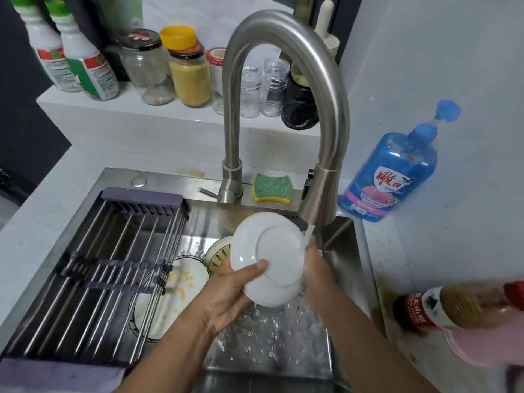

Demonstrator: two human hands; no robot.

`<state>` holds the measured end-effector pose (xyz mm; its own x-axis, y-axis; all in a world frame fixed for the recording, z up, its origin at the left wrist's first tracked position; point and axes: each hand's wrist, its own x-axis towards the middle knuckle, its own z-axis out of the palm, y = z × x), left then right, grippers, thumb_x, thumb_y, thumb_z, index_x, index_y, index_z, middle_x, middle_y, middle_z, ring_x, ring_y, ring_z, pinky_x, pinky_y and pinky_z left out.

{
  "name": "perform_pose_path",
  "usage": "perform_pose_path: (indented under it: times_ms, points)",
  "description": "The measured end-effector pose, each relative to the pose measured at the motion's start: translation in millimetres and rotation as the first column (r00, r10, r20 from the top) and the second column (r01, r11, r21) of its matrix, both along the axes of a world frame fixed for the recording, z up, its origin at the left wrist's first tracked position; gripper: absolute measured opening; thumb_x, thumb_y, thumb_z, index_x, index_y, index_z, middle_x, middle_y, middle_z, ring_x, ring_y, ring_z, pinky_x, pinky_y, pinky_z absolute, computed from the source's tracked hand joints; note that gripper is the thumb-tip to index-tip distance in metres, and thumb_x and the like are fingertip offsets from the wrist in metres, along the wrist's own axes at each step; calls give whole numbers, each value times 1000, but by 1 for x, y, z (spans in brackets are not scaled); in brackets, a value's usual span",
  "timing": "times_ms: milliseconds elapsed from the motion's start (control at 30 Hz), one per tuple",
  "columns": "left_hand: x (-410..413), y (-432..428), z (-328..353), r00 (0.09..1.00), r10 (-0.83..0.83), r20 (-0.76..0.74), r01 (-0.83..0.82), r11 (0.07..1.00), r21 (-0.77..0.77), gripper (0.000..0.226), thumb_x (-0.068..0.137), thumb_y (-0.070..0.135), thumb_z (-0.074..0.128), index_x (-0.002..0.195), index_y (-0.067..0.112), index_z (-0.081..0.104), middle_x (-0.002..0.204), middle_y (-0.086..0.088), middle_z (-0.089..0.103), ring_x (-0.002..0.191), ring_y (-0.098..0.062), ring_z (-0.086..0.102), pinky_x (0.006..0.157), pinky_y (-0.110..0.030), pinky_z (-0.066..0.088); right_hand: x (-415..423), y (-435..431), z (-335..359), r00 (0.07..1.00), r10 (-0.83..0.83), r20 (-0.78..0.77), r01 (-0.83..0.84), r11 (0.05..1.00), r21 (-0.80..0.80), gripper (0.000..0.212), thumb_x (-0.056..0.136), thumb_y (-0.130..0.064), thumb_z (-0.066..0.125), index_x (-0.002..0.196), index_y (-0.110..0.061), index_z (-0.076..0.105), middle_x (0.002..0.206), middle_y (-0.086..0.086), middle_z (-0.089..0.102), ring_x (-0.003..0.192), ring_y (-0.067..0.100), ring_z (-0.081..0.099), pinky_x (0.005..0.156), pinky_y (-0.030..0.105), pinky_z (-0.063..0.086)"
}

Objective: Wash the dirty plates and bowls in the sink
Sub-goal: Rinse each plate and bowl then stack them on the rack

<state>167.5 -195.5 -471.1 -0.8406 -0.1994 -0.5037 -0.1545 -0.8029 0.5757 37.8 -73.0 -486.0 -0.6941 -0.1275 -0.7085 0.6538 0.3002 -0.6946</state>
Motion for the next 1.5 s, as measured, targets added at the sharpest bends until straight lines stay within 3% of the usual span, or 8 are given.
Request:
perform_pose_path:
  times_ms: [100, 300, 533, 667, 900, 1033, 1267, 1500]
  points:
    - [8, -24, 6, 993, -89, 76, 102, 977, -188, 51, 84, -1, 74, 131, 14, 60, 122, -16, 72, 113, -33, 69, 90, -50, 60, 21, 17, -14, 985, -59, 161, 101, 960, -262, 53, 98, -61, 50, 126, -20, 68, 122, 10, 73, 115, 34, 67, 98, 57, 54]
    - [25, -54, 11, 939, -206, 275, 339, 684, -646, 64, 73, 0, 88, 125, 26, 61, 116, -1, 73, 111, -20, 68, 88, -33, 60, 64, 36, -23, 976, 119, 184, -41, 923, -383, 40, 97, -50, 57, 130, -27, 63, 126, 8, 70, 115, 29, 68, 93, 60, 56]
    - [60, -56, 25, 965, 1, 262, 236, 434, -870, 67, 75, 5, 87, 119, 43, 55, 111, 19, 67, 103, 4, 60, 74, -5, 45, 86, 13, -8, 967, 231, -108, -252, 933, -256, 28, 98, -29, 66, 124, -30, 55, 126, 4, 67, 109, 24, 70, 85, 46, 62]
    - [75, -67, 42, 970, 158, 185, 135, 281, -950, 66, 73, 9, 89, 121, 42, 58, 114, 16, 59, 102, -7, 56, 77, -15, 44, 92, -16, 9, 961, 200, -190, -250, 923, -292, 28, 98, -24, 66, 124, -31, 60, 125, -2, 69, 109, 19, 71, 88, 45, 61]
    - [107, -81, 43, 915, 396, 81, -80, 374, -924, 63, 75, 12, 89, 119, 45, 58, 106, 20, 66, 97, 3, 61, 80, -28, 57, 93, -77, 33, 947, 232, -223, -294, 905, -307, 56, 98, -10, 63, 147, -30, 45, 125, -10, 70, 113, 15, 67, 81, 37, 62]
    - [120, -89, 38, 853, 518, 63, -159, 373, -914, 56, 76, 15, 89, 119, 35, 60, 100, 20, 66, 96, 2, 62, 68, -11, 48, 90, -114, 42, 935, 287, -210, -339, 896, -287, 58, 95, -7, 65, 143, -34, 48, 127, -10, 67, 114, 16, 66, 81, 37, 62]
    - [130, -100, 25, 781, 621, 73, -230, 394, -890, 47, 83, 21, 85, 121, 32, 61, 103, 18, 68, 94, 11, 63, 77, -22, 55, 81, -159, 50, 868, 404, -288, -469, 857, -215, 51, 92, -5, 62, 129, -39, 52, 123, -16, 67, 114, 14, 64, 89, 43, 61]
    - [125, -115, 9, 566, 822, 66, -417, 355, -837, 45, 85, 23, 82, 125, 22, 62, 103, 5, 71, 96, -14, 69, 72, -21, 49, 84, -232, 56, 689, 603, -401, -675, 736, -53, 59, 85, -7, 65, 135, -36, 54, 122, -18, 62, 110, 10, 62, 100, 47, 55]
